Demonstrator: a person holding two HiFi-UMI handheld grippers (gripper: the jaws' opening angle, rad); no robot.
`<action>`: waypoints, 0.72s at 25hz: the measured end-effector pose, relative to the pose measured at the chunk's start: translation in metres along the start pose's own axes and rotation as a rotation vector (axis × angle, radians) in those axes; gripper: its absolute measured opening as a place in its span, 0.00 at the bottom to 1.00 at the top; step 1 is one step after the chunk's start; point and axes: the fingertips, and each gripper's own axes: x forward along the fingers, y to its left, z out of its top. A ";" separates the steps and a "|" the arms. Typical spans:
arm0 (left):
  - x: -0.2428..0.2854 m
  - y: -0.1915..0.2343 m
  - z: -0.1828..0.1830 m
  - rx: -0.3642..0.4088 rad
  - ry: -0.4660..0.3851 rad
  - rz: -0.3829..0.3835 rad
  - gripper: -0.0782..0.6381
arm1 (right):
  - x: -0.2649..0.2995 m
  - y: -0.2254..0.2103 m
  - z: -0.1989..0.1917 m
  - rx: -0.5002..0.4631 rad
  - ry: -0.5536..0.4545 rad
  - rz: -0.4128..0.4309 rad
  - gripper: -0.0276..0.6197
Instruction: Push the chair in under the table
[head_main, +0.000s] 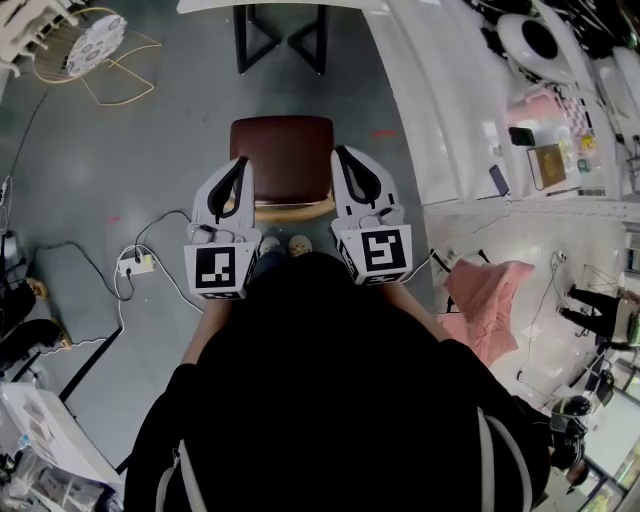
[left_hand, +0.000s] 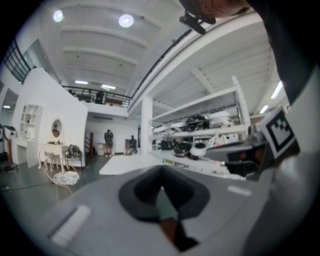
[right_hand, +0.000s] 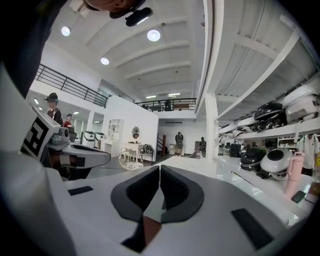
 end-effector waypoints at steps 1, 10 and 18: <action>0.003 0.001 0.001 0.001 0.003 -0.008 0.12 | 0.002 -0.001 0.002 0.000 0.001 -0.004 0.08; 0.017 0.007 -0.013 0.001 0.045 -0.073 0.12 | 0.014 -0.011 -0.014 -0.009 0.055 -0.050 0.08; 0.024 0.006 -0.047 -0.012 0.073 -0.100 0.12 | 0.015 -0.014 -0.055 0.004 0.141 -0.056 0.08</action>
